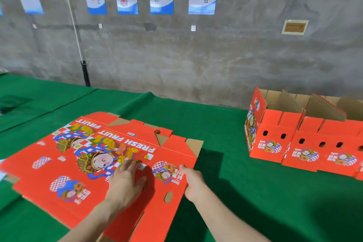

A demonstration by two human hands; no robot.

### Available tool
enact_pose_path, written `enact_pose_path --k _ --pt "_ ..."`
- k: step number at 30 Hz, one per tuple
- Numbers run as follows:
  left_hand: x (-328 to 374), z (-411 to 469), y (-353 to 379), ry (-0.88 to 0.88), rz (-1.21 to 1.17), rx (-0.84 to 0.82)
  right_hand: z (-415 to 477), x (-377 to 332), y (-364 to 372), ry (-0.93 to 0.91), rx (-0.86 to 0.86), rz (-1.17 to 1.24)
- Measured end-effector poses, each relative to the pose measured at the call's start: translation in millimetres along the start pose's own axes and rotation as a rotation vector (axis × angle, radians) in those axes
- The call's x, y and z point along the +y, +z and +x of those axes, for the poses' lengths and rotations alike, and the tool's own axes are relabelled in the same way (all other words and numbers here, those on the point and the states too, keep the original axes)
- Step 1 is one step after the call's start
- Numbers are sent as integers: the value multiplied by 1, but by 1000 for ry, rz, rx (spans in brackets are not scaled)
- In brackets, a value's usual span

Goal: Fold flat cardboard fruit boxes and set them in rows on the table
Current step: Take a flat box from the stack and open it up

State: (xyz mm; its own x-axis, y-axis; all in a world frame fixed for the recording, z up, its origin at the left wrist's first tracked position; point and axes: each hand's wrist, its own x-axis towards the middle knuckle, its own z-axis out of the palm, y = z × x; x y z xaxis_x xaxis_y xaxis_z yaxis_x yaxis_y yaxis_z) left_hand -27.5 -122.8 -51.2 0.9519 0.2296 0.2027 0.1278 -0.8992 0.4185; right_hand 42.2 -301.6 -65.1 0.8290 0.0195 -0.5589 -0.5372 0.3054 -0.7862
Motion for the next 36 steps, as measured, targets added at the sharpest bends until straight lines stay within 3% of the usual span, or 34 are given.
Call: enact_pose_path --k 5,10,12,17,19,21,23,24,25,27,32,36 --pt "35 -6 -33 130 -189 22 -42 -31 -10 -275 43 112" --pt "109 -16 -63 304 -418 79 -95 -62 -36 -683 12 274" --pt "149 -23 -75 347 -557 56 -115 -71 -46 -895 101 205" --pt "240 -53 -102 470 -937 -214 -155 -54 -59 -1312 196 -21" --pt "260 -65 -100 492 -932 -137 -163 -41 -61 -1398 269 -175" --pt "265 -72 -96 442 -945 20 -167 -29 -73 -1424 308 -371" --pt "258 -72 -94 388 -1040 134 -176 -22 -86 -1496 163 -725" --pt "251 -70 -94 368 -1089 171 -177 -20 -91 -1527 133 -765" --pt "243 -67 -95 356 -1140 178 -175 -22 -96 -1541 104 -816" --pt "225 -61 -94 363 -1247 117 -177 -32 -112 -1399 17 -858" --pt "192 -59 -80 372 -1360 -122 -180 -82 -165 -1233 399 -847" --pt "174 -61 -81 422 -1399 -260 -193 -125 -211 -1030 566 -823"
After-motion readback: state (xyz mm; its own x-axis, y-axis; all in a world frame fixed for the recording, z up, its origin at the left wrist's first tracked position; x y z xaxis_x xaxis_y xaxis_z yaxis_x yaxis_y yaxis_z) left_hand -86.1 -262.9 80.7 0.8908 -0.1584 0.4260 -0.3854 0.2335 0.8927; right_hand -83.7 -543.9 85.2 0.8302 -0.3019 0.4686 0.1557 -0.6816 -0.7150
